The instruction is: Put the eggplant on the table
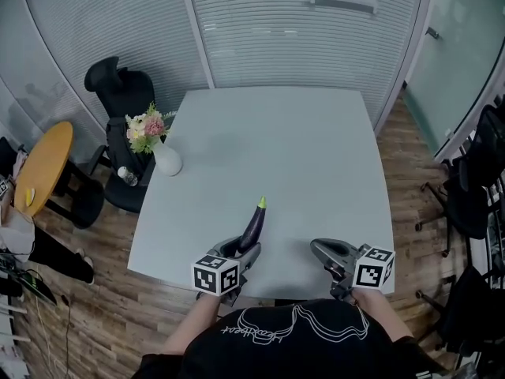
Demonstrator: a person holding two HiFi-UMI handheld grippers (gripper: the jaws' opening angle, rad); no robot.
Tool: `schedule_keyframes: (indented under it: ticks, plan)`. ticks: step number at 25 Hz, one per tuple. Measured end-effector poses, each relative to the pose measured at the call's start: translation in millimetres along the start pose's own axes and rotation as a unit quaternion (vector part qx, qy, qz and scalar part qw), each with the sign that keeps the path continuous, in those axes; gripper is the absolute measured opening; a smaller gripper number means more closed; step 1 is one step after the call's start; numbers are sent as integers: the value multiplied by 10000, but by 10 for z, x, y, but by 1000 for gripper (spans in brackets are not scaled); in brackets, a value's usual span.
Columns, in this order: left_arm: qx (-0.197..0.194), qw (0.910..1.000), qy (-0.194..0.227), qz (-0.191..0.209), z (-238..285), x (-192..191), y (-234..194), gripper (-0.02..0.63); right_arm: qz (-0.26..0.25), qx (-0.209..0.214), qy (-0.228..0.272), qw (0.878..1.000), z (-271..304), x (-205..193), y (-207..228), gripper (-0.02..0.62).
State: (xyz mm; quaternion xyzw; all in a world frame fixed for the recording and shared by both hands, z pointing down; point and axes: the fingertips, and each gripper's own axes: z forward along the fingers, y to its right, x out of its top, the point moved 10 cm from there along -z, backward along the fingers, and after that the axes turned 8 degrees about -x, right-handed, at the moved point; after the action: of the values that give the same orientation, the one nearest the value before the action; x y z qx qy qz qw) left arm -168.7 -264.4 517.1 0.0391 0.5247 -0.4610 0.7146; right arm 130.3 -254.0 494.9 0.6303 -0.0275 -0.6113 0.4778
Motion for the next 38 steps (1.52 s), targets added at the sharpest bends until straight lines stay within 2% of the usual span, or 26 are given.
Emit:
schedule_keyframes:
  ticks: [9,22,33,38]
  plan:
    - [252,9981,-557,-46,320,-250,-280,221,147,-139,-168,9997,15,-68,125,8]
    - [526,9900,-1298,-145,684,-658,-546,221,281,-358,-292,9985,-63,-71,303,9]
    - [544,9868,-1523,101,817,-730,-611,221,453,-485,-273,9974,-120,-125,416,9]
    - [534,9872,-1500,57,826,-730,-597,221,496,-491,-278,9972,-145,-152,425,9]
